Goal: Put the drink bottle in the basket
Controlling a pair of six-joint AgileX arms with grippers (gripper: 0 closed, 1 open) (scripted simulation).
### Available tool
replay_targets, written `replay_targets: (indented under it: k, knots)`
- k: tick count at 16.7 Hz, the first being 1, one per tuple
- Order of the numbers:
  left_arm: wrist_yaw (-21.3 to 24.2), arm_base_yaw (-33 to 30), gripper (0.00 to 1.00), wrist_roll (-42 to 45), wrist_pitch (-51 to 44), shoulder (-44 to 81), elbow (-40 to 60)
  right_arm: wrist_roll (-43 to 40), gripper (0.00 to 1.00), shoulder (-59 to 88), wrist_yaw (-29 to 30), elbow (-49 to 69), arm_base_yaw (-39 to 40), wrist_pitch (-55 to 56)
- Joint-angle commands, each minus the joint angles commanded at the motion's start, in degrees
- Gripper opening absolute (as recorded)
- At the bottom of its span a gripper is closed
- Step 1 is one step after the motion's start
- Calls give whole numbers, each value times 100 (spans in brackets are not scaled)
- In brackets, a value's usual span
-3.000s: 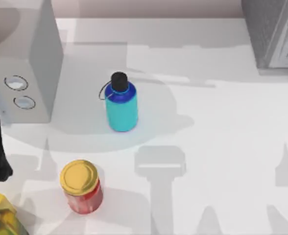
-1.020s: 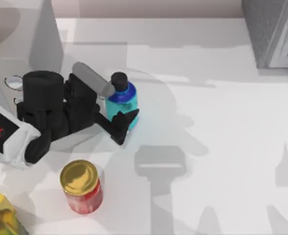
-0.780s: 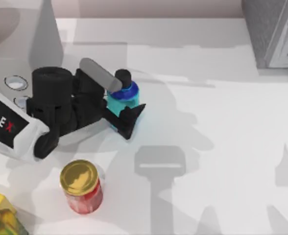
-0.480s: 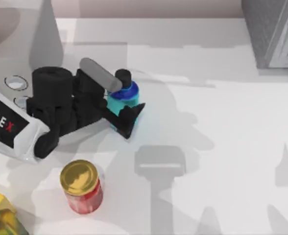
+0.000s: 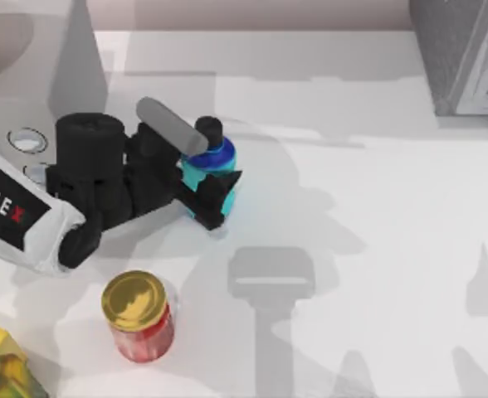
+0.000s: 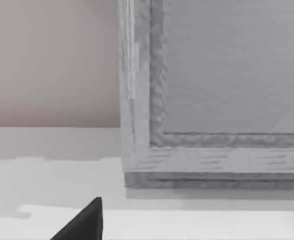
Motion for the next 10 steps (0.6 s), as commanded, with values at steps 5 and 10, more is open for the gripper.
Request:
replay_targets:
  k: [5, 10]
  knots:
    - [0, 0, 0, 0, 0, 0, 0, 0, 100, 0, 0, 0, 0, 0]
    - [0, 0, 0, 0, 0, 0, 0, 0, 100, 0, 0, 0, 0, 0]
